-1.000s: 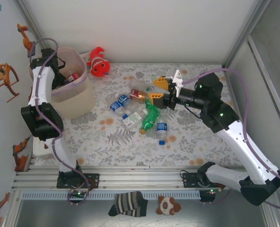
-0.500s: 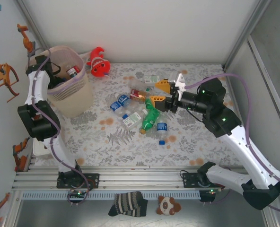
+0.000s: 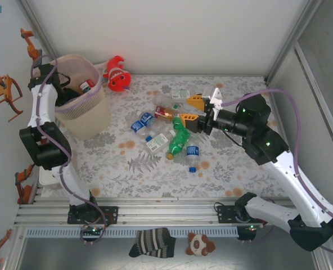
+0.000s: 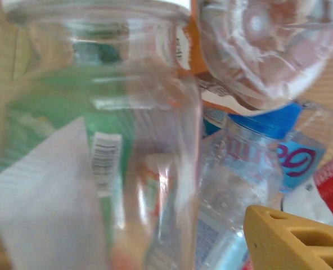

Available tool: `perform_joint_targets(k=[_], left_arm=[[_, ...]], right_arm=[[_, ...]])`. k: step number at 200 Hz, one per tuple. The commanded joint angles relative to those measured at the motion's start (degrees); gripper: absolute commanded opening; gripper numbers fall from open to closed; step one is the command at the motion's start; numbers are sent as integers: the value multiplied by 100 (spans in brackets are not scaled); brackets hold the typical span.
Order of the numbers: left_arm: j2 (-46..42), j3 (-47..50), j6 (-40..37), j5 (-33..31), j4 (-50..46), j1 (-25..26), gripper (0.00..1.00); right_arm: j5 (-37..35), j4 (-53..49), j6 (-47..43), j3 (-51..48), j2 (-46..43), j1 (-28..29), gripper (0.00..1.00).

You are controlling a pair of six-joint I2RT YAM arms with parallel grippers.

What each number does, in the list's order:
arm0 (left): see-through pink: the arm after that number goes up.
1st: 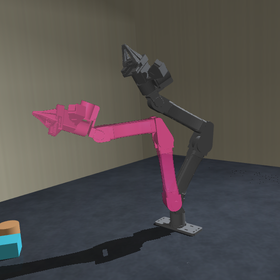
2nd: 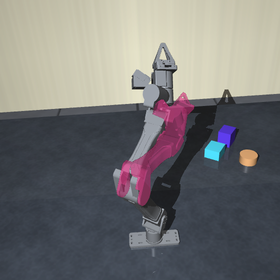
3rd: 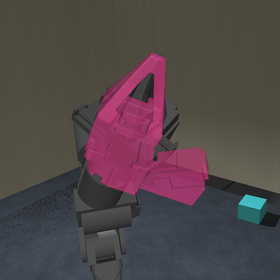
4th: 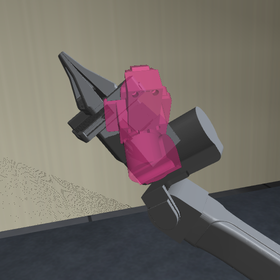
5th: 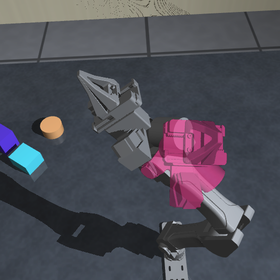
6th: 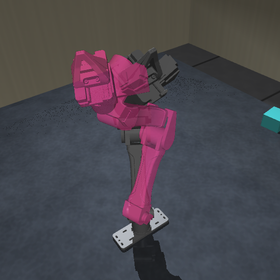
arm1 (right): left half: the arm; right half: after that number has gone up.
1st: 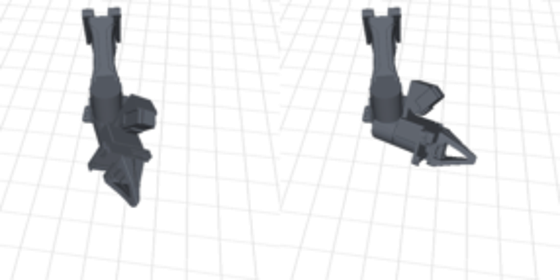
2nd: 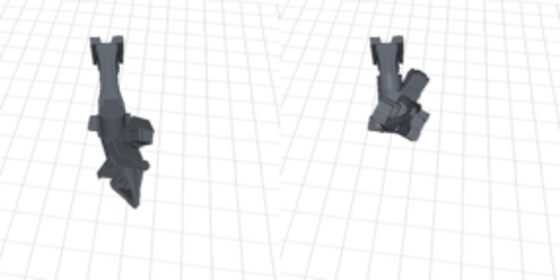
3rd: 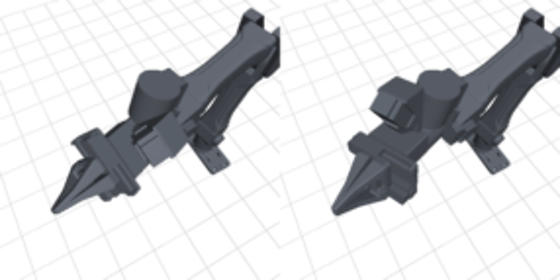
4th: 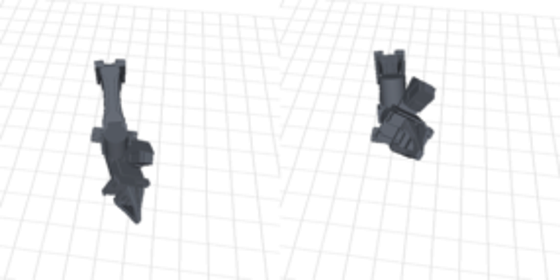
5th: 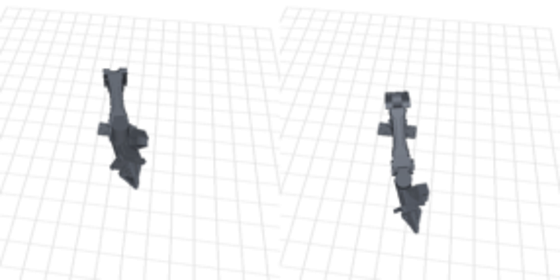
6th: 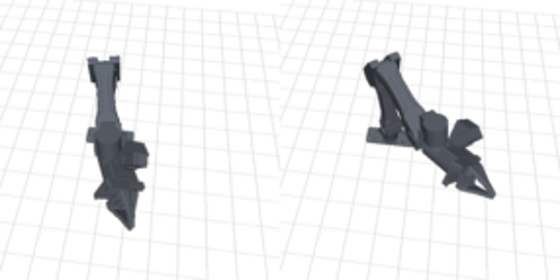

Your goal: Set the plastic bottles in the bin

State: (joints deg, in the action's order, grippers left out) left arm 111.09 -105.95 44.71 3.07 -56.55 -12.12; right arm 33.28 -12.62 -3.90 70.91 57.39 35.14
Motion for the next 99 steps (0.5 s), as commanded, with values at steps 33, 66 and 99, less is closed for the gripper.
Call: perform_joint_targets(k=[33, 66, 99], left_arm=[[-618, -32, -23, 314, 15, 70, 79], [-950, 79, -6, 419, 263, 113, 79], [-1243, 147, -49, 669, 568, 214, 79]], right_arm=[[-117, 128, 12, 18, -25, 64, 56], [-126, 115, 12, 49, -8, 64, 56], [-181, 93, 15, 54, -4, 64, 56]])
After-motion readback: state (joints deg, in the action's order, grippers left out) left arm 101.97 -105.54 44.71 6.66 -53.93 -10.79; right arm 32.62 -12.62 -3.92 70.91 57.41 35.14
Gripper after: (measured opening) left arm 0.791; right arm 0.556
